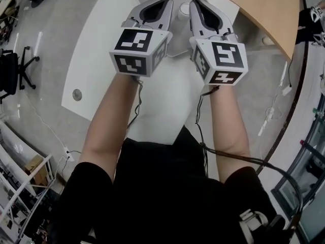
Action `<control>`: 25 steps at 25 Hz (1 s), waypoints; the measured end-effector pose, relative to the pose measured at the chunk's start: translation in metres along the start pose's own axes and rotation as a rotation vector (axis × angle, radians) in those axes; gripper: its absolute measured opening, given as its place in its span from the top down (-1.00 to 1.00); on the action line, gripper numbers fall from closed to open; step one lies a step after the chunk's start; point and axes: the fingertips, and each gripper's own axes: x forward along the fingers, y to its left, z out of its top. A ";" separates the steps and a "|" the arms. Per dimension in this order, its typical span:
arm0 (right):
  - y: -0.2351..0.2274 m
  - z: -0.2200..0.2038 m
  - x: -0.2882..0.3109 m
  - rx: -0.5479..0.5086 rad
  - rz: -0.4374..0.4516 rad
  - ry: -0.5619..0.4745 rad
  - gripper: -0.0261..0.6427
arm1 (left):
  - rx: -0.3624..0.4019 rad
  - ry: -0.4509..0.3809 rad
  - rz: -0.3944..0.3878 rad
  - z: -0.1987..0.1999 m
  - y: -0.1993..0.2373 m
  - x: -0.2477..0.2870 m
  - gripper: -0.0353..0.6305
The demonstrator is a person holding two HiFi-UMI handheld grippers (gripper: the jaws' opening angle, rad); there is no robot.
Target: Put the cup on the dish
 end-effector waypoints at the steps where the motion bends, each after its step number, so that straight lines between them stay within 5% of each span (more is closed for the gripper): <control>1: 0.002 0.005 -0.008 0.002 -0.003 -0.006 0.84 | 0.005 -0.009 -0.003 0.004 -0.006 -0.006 0.90; 25: 0.130 0.148 -0.200 -0.032 -0.101 -0.174 0.88 | 0.098 -0.214 -0.107 0.124 -0.109 -0.229 0.90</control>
